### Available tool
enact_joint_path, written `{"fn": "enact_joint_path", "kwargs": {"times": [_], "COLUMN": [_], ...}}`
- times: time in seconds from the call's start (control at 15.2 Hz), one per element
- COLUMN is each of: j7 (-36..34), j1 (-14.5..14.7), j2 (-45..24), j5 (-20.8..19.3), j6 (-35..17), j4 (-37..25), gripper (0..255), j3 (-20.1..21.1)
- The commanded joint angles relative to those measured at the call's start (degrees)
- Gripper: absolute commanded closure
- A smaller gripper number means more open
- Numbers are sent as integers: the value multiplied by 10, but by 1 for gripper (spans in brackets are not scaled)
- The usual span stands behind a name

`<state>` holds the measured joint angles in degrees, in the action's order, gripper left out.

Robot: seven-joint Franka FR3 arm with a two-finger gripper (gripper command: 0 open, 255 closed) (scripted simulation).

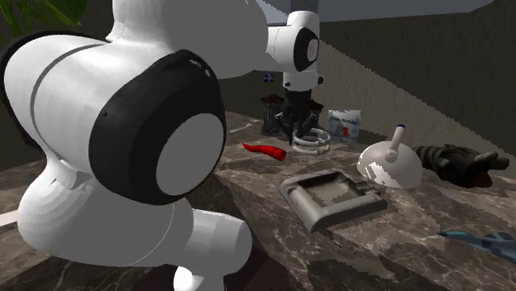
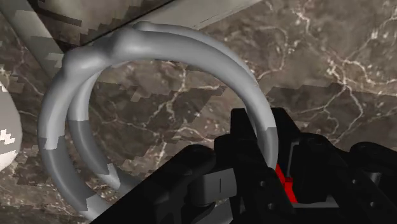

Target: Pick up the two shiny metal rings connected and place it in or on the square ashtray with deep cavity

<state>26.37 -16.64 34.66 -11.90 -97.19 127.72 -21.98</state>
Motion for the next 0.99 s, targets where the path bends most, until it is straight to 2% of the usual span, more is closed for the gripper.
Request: {"fn": "enact_joint_path", "kwargs": {"times": [0.0, 0.46, 0.92], "j7": [23, 91, 88], "j1": [-14, -57, -63], "j2": [27, 94, 103], "j5": [-15, -63, -76], "j6": [13, 47, -2], "j4": [10, 32, 89], "gripper": [255, 255, 255], "j3": [-14, -59, -72]}}
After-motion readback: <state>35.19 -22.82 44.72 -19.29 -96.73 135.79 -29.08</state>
